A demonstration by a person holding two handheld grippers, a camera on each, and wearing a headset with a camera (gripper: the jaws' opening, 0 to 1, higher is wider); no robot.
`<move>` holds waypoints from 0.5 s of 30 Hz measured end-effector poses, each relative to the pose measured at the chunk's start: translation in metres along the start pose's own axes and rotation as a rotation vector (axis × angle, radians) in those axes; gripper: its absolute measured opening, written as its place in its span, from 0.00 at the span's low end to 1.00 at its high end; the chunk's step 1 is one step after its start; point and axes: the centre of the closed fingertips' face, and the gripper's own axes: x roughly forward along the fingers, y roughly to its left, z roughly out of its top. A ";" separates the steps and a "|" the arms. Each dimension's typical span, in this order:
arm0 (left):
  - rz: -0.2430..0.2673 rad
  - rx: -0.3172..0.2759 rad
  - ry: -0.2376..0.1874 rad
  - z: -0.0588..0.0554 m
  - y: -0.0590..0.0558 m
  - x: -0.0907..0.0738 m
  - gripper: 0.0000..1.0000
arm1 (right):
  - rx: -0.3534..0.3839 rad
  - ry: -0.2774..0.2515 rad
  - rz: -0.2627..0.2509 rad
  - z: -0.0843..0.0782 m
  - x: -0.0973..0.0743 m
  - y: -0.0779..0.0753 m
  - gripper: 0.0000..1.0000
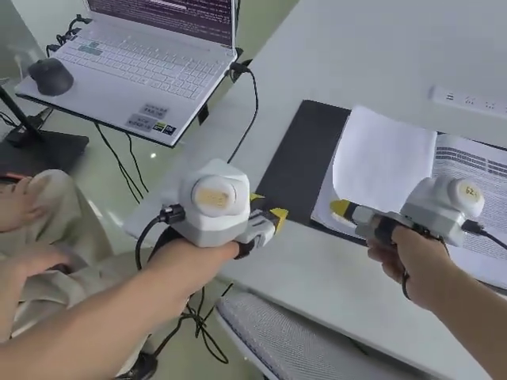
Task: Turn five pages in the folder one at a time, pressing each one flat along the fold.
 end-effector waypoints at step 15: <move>-0.065 0.057 0.044 -0.005 -0.017 0.048 0.18 | 0.054 -0.002 0.045 0.004 -0.009 -0.005 0.07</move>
